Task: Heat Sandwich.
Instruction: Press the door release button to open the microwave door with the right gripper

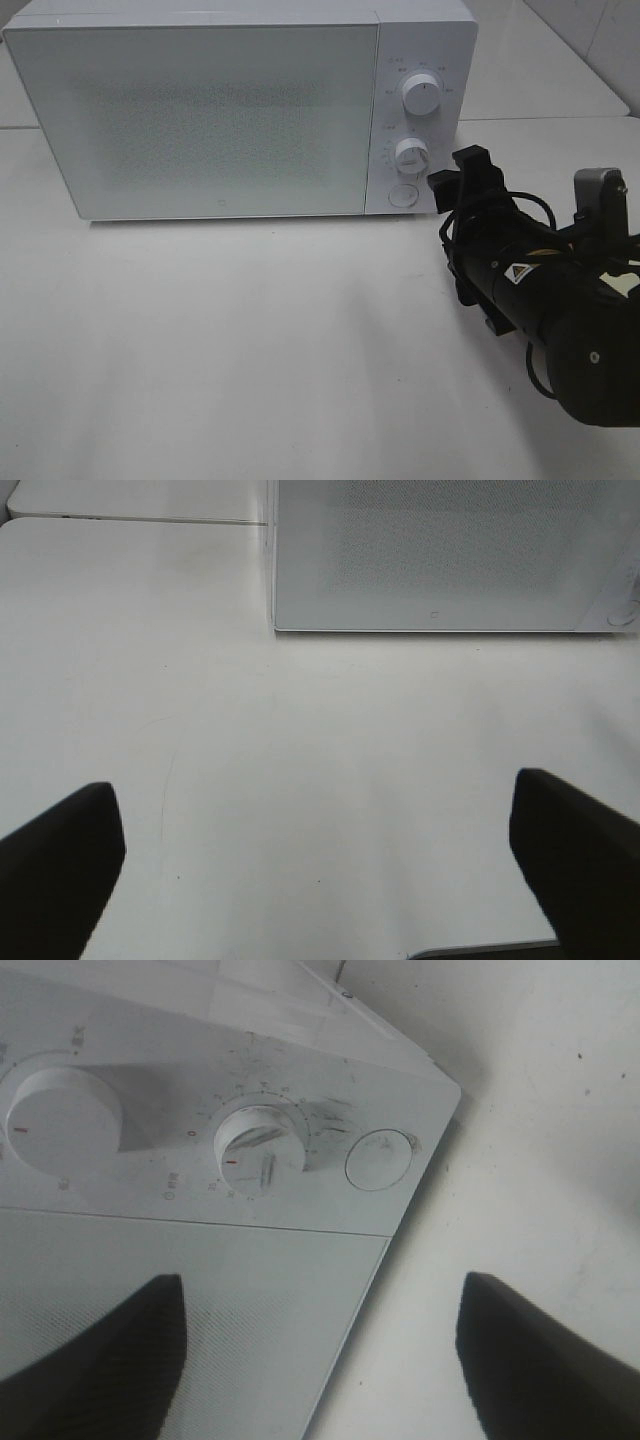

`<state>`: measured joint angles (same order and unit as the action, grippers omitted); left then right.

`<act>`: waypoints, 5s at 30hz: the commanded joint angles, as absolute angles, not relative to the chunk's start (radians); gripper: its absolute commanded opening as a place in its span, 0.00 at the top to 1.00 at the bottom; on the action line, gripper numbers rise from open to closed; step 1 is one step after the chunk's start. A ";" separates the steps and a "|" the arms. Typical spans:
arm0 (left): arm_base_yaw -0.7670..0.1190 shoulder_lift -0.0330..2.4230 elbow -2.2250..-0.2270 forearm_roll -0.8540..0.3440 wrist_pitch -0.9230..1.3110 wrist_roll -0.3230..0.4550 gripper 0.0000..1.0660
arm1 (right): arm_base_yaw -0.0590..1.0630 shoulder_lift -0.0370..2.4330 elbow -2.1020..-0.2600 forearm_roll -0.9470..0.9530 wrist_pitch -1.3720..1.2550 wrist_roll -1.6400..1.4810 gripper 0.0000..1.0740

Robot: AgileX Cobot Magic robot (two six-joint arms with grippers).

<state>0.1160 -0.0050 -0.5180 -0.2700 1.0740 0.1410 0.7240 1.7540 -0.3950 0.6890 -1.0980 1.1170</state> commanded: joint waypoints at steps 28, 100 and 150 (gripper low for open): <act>0.117 -0.021 -0.515 -0.272 1.072 0.140 0.08 | 0.694 1.766 -0.452 0.671 -0.917 1.251 1.00; 0.117 -0.021 -0.515 -0.271 1.072 0.140 0.08 | 0.480 2.121 -0.883 0.558 -0.971 1.248 1.00; 0.117 -0.021 -0.515 -0.271 1.072 0.140 0.08 | 0.435 2.091 -0.940 0.459 -0.891 1.302 0.99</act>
